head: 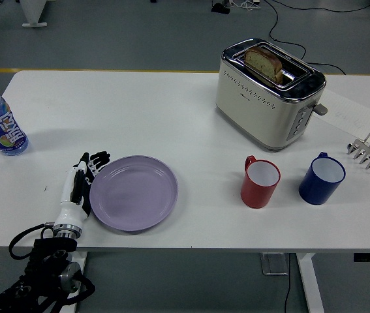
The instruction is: Push plate across desktop
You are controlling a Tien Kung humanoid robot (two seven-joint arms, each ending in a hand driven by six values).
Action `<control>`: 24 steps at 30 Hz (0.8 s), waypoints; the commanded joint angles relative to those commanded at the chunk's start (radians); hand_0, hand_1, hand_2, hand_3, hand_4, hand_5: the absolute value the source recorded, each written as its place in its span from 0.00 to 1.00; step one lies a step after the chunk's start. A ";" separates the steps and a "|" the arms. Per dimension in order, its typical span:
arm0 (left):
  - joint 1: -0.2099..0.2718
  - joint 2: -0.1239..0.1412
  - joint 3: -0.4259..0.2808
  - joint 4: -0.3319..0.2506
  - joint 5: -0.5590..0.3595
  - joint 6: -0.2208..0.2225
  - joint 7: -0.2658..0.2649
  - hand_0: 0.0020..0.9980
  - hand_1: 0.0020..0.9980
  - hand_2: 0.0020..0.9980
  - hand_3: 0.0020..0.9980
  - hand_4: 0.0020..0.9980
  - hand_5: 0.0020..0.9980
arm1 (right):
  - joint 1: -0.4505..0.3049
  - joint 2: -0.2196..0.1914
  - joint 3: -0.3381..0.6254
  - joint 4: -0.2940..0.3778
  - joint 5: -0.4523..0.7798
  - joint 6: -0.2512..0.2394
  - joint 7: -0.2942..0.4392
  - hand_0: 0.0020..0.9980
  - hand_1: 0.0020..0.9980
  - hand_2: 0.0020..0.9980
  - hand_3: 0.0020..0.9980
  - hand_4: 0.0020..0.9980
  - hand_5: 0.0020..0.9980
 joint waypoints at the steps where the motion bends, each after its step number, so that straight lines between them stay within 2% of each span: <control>1: -0.001 0.000 0.007 -0.005 -0.002 0.000 0.000 0.74 0.75 0.70 0.61 0.45 1.00 | 0.000 0.000 0.003 0.000 -0.005 -0.001 -0.001 0.62 0.52 0.66 0.66 0.42 0.76; 24: -0.012 0.000 0.129 -0.040 -0.047 0.007 -0.001 0.74 0.75 0.70 0.61 0.45 1.00 | 0.004 0.000 0.019 0.000 -0.038 -0.003 -0.009 0.62 0.53 0.65 0.66 0.42 0.75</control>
